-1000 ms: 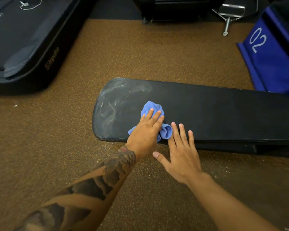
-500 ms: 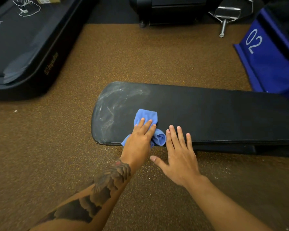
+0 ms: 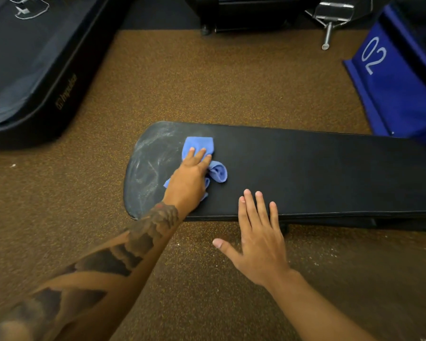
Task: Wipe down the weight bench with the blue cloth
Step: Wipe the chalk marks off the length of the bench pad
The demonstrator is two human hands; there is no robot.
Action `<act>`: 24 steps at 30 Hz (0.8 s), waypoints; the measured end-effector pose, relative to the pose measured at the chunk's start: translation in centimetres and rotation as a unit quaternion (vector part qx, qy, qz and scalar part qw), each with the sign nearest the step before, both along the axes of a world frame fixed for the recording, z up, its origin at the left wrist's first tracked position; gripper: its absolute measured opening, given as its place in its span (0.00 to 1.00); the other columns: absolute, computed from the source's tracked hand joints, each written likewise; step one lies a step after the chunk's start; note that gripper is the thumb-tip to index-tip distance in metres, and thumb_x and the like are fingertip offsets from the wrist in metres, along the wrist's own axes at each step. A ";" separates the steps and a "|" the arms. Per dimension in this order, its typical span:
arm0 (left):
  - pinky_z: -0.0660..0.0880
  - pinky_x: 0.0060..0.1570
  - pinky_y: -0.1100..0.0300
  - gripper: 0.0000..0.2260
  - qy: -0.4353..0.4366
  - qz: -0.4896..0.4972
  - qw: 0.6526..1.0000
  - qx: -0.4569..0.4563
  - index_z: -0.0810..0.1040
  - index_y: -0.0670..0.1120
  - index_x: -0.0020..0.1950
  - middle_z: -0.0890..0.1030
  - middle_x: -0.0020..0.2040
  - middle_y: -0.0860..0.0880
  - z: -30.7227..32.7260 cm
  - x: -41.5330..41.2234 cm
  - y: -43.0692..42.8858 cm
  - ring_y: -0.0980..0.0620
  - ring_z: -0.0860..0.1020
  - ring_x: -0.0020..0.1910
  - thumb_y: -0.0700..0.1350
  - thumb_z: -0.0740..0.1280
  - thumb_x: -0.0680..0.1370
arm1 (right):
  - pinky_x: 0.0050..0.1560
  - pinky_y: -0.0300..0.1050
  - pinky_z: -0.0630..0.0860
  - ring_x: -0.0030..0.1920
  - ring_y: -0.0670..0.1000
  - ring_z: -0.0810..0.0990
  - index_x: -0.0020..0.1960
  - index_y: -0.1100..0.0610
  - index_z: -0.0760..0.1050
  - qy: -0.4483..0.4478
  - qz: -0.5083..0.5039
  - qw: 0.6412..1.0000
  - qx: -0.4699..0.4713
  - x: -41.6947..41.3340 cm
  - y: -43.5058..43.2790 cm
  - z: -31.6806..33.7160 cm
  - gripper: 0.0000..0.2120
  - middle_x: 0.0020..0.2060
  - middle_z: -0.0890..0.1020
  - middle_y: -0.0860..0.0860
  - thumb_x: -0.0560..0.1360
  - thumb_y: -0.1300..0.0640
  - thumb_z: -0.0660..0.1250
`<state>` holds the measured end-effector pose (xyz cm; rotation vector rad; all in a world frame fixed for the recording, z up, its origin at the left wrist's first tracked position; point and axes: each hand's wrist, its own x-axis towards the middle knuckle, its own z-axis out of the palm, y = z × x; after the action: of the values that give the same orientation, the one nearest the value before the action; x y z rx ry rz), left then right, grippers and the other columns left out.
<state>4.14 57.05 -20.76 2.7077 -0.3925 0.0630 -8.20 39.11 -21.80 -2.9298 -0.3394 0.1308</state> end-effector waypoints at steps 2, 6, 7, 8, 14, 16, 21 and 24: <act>0.63 0.68 0.48 0.34 -0.018 0.009 0.999 -0.031 0.70 0.38 0.70 0.68 0.72 0.40 -0.4 -2.2 0.3 0.38 0.61 0.73 0.29 0.73 0.65 | 0.74 0.62 0.46 0.77 0.56 0.42 0.77 0.61 0.50 0.007 -0.005 1.000 0.005 0.0 0.1 0.1 0.47 0.78 0.48 0.56 0.74 0.25 0.45; 0.64 0.67 0.42 0.26 -0.042 -0.020 0.998 -0.051 0.73 0.36 0.66 0.73 0.67 0.37 -0.7 -5.9 -1.4 0.34 0.66 0.70 0.28 0.70 0.68 | 0.74 0.62 0.45 0.77 0.56 0.40 0.78 0.61 0.49 0.016 0.003 1.000 0.012 0.1 0.0 0.1 0.48 0.78 0.47 0.56 0.73 0.24 0.44; 0.65 0.66 0.41 0.23 -0.047 -0.036 0.997 -0.053 0.74 0.35 0.65 0.74 0.66 0.37 -0.8 -6.4 -2.1 0.33 0.67 0.69 0.29 0.67 0.69 | 0.74 0.62 0.45 0.77 0.56 0.41 0.78 0.61 0.49 0.015 0.004 1.000 0.014 0.1 -0.1 0.1 0.48 0.78 0.47 0.56 0.73 0.24 0.45; 0.65 0.65 0.40 0.21 -0.051 -0.047 0.996 -0.055 0.74 0.35 0.64 0.75 0.65 0.37 -0.8 -6.5 -2.6 0.33 0.68 0.68 0.31 0.65 0.71 | 0.74 0.62 0.46 0.77 0.56 0.41 0.77 0.61 0.50 0.014 0.005 1.000 0.014 0.1 -0.2 0.2 0.48 0.78 0.48 0.56 0.73 0.24 0.45; 0.67 0.64 0.40 0.21 -0.052 -0.128 0.990 -0.012 0.74 0.34 0.64 0.76 0.63 0.36 -0.9 -2.1 -4.2 0.31 0.69 0.66 0.32 0.63 0.70 | 0.74 0.62 0.48 0.77 0.57 0.44 0.77 0.62 0.54 0.012 0.003 1.000 0.009 0.1 0.1 0.3 0.48 0.77 0.53 0.57 0.74 0.25 0.47; 0.64 0.67 0.42 0.22 -0.042 -0.132 0.990 -0.001 0.72 0.35 0.67 0.73 0.67 0.36 -0.8 0.3 -4.7 0.32 0.66 0.69 0.32 0.64 0.72 | 0.74 0.62 0.49 0.77 0.56 0.44 0.77 0.62 0.53 0.012 0.000 1.000 0.011 0.1 0.1 0.3 0.47 0.77 0.52 0.56 0.74 0.25 0.47; 0.58 0.70 0.48 0.26 0.000 -0.068 0.997 0.031 0.61 0.41 0.74 0.59 0.76 0.43 0.3 5.6 -5.1 0.41 0.53 0.76 0.38 0.63 0.77 | 0.73 0.62 0.49 0.77 0.56 0.45 0.77 0.61 0.52 0.003 -0.003 1.000 0.007 0.1 0.0 0.1 0.47 0.78 0.50 0.55 0.74 0.26 0.47; 0.59 0.71 0.46 0.28 0.004 -0.033 0.999 0.034 0.57 0.40 0.75 0.56 0.77 0.41 0.2 5.3 -4.3 0.37 0.50 0.76 0.39 0.63 0.77 | 0.73 0.62 0.50 0.77 0.56 0.46 0.77 0.61 0.52 0.004 -0.009 1.000 0.009 0.1 0.1 0.2 0.46 0.77 0.52 0.55 0.74 0.26 0.48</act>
<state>9.43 52.71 -20.54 2.7587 -0.4907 0.0199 -8.14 39.21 -21.62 -2.9128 -0.3113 0.1364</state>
